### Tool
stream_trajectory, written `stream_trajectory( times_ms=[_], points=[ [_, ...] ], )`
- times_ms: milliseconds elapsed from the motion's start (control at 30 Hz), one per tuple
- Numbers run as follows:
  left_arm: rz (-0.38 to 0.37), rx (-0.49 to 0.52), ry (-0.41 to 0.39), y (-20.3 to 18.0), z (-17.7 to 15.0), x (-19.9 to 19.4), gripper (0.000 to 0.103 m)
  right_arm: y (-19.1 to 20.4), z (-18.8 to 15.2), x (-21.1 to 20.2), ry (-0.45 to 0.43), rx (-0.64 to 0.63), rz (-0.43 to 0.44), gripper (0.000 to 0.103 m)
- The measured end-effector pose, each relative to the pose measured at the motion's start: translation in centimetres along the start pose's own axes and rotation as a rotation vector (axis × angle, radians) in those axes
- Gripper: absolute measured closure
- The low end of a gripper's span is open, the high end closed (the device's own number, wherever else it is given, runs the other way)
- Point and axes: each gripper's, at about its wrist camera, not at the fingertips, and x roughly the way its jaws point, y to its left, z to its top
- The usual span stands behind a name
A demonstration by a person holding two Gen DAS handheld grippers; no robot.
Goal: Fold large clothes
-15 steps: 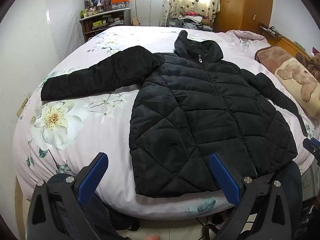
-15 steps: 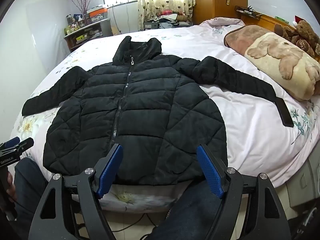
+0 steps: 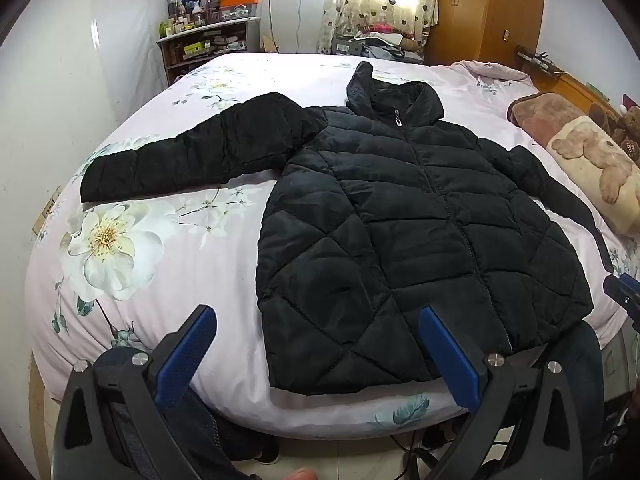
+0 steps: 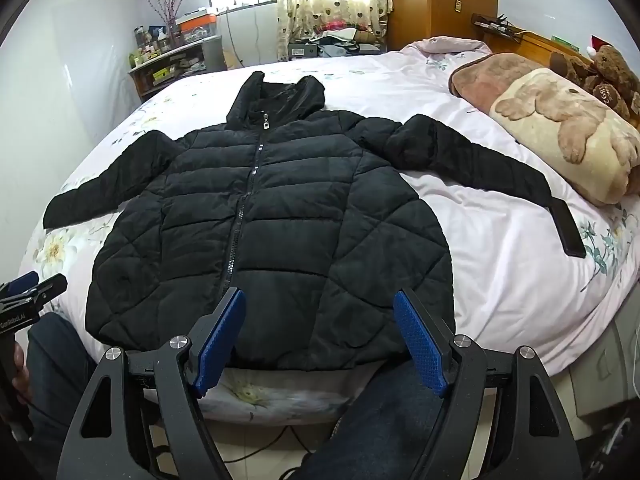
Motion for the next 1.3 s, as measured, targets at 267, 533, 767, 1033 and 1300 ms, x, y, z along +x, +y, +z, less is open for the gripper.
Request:
stream_trajectory(
  times_ms=[267,533,767,1033,1300],
  points=[
    [-0.006,0.002,0.001,-0.29,0.03,-0.18,0.001,-0.25,0.27,-0.13,-0.001,-0.002,-0.002,0.027],
    [-0.011,0.003,0.005,-0.31,0.10,-0.17,0.001,-0.08,0.19,0.01,-0.001,-0.005,-0.006,0.027],
    [-0.019,0.003,0.006,-0.42,0.11,-0.13,0.001,-0.09,0.29,0.11,0.000,-0.007,-0.007,0.027],
    [-0.020,0.002,0.006,-0.42,0.09,-0.11,0.001,0.01,0.34,0.13,0.002,-0.009,-0.008,0.027],
    [-0.022,0.002,0.007,-0.49,0.07,-0.11,0.001,0.06,0.44,0.10,0.003,-0.011,-0.010,0.027]
  ],
)
